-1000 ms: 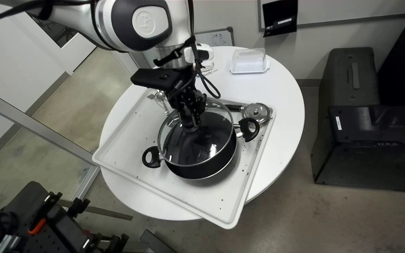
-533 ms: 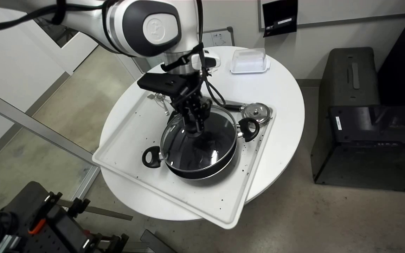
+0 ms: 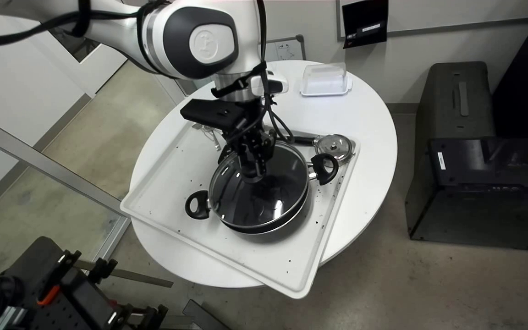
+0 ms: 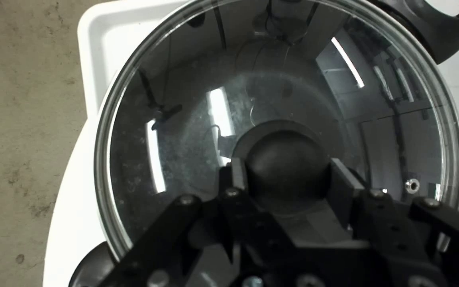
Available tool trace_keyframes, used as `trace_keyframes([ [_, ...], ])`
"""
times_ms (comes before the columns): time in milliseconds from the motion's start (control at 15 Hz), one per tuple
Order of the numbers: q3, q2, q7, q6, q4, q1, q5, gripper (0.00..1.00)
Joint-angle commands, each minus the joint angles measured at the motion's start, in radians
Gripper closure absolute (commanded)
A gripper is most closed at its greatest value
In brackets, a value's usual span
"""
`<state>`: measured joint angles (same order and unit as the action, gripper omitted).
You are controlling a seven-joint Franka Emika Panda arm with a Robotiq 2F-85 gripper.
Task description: Put the lid on the black pot
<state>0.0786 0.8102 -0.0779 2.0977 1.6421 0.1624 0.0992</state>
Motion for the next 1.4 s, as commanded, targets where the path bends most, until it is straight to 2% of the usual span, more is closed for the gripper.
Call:
trace_keyframes([
  [0,0.002,-0.007,0.001,-0.044,-0.012,0.001,-0.023,0.75],
  [1333,0.0,-0.011,-0.005,-0.037,0.011,0.016,-0.028,0.75],
])
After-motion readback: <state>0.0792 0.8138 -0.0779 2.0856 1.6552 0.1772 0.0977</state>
